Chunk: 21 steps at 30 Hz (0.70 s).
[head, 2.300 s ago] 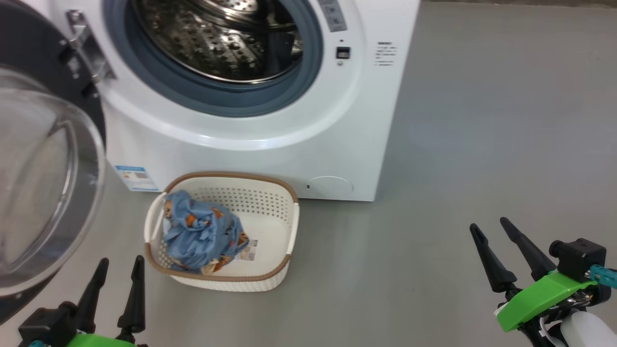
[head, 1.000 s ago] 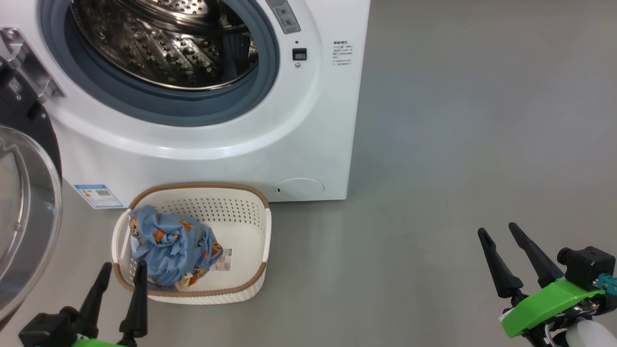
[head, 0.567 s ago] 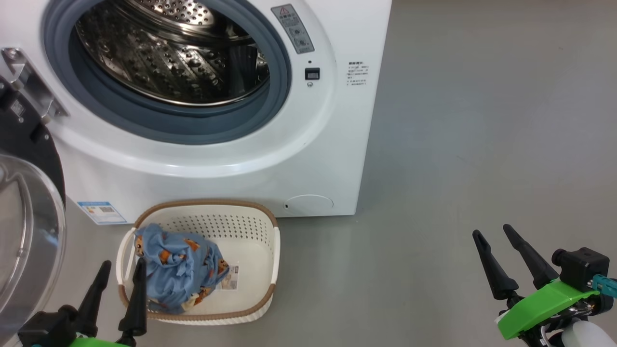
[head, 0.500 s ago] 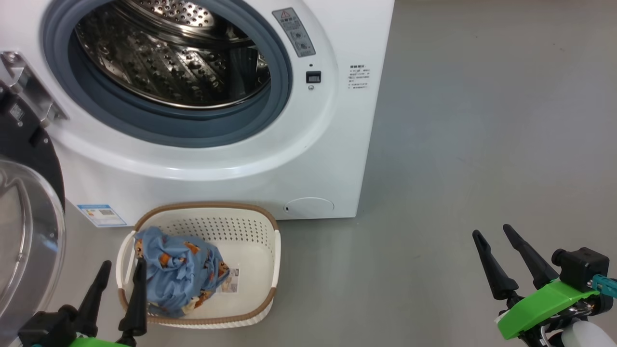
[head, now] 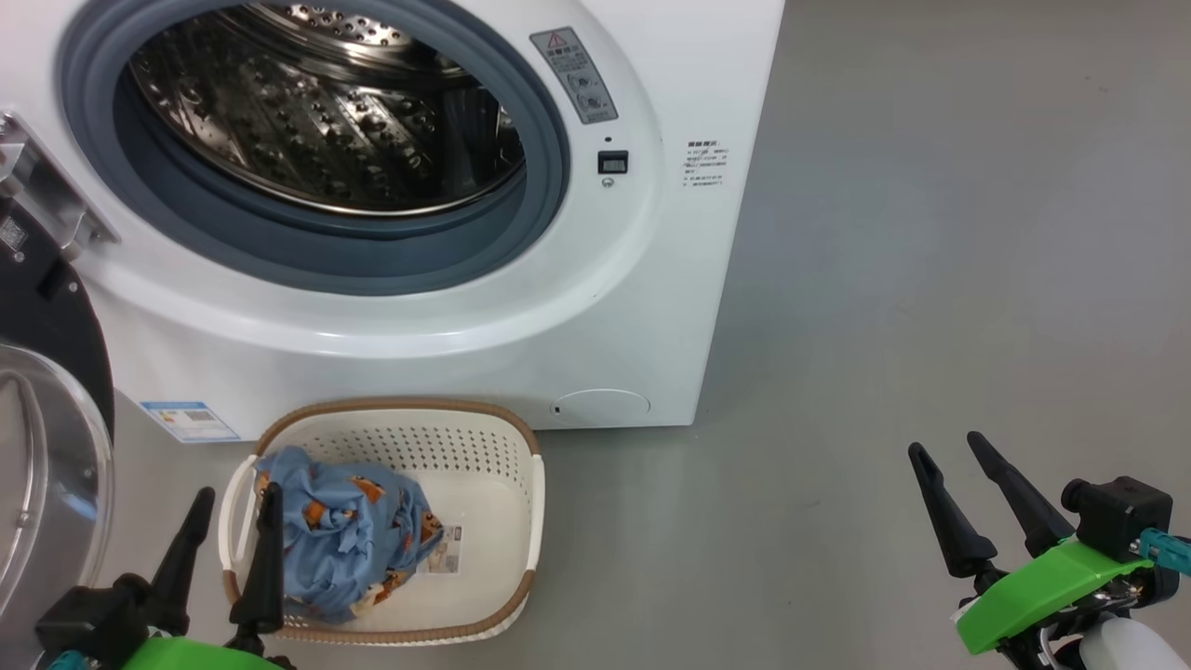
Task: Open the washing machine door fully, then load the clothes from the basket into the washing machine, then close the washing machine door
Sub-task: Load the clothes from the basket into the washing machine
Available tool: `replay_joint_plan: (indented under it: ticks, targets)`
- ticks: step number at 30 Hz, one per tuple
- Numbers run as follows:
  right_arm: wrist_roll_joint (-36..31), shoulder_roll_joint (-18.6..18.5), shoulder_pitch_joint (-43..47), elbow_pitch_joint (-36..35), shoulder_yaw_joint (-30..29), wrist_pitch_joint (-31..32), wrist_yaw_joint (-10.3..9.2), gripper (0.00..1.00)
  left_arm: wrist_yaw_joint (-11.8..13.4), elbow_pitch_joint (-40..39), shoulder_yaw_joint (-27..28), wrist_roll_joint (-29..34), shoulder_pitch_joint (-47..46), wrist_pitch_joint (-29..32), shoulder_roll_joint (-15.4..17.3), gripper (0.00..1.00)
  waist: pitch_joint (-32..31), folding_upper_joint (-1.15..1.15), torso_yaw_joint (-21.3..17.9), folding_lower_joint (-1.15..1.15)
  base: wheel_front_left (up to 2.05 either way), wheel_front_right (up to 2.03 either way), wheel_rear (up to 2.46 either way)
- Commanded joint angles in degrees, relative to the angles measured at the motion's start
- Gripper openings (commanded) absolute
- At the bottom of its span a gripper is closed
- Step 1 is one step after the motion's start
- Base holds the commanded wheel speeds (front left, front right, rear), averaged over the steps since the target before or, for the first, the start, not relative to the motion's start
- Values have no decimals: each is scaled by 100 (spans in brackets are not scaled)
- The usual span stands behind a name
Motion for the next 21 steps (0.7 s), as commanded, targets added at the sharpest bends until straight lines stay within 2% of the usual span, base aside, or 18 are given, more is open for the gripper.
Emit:
replay_joint_plan:
  ticks: [1, 11, 21]
  targets:
    - [-65, -65, -141, -146, 105, -69, 9, 100, -18, -67, 201, 19, -243, -36, 126, 100, 42, 0, 16, 0, 0, 0, 0]
    - [-126, 37, -321, -214, 166, -69, 9, 100, -18, 622, 136, 22, -479, -36, -50, 100, 377, 0, -11, 0, 0, 0, 0]
    - [-183, 183, -703, -322, 182, -69, 9, 100, -18, 2333, -206, 211, -1573, -36, -63, 100, 1311, 0, -164, 0, 0, 0, 0]
